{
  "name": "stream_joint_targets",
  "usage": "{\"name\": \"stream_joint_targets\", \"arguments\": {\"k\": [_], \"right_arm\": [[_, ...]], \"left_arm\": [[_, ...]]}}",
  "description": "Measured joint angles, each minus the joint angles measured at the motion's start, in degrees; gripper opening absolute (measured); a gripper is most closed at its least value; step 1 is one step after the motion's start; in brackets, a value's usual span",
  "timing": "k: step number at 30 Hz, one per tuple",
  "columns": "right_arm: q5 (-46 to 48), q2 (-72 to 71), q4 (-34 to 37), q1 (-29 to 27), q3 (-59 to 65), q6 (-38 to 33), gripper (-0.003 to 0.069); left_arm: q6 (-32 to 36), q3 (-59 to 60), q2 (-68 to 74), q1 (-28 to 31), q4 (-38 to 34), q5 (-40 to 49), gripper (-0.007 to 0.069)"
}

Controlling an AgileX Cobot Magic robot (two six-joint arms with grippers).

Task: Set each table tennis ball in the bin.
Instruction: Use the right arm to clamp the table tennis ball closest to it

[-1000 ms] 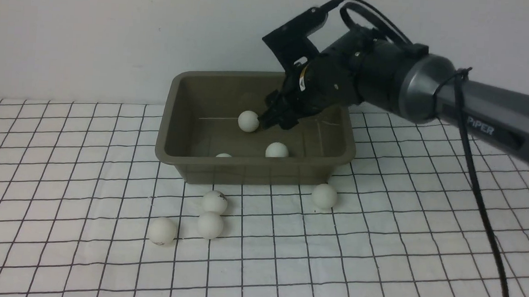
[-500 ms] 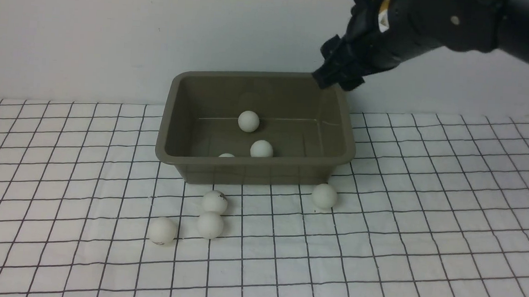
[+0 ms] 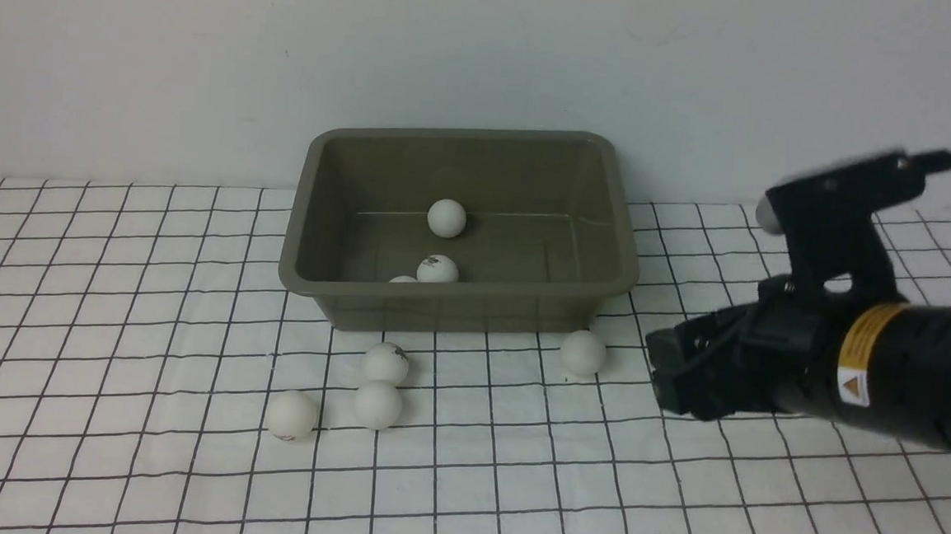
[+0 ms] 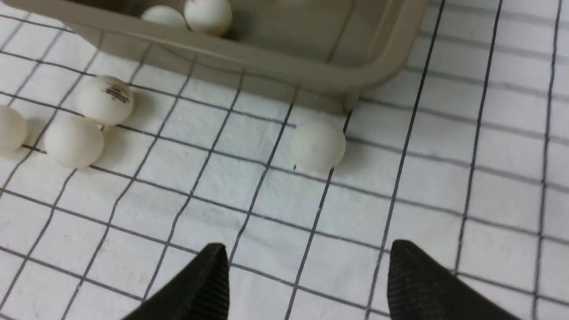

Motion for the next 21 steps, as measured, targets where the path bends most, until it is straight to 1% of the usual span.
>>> {"name": "stream_joint_targets", "arguments": {"k": [4,10,15,21], "right_arm": [[-4.5,5.2,-3.1,0.0,0.0,2.3,0.0435],[-8.7,12.0,-10.3,0.0,0.0,5.8,0.0435],[-11.2,16.0,-15.7,0.0,0.0,8.3,0.0435],[-12.0,19.0,-19.8,-0.4,-1.3,10.2,0.0435]], "left_arm": [[0.0,0.0,0.0,0.0,0.0,0.0,-0.0004],[0.0,0.0,0.0,0.0,0.0,0.0,-0.0004],[0.0,0.0,0.0,0.0,0.0,0.0,-0.0004],[0.0,0.0,0.0,0.0,0.0,0.0,-0.0004]]}}
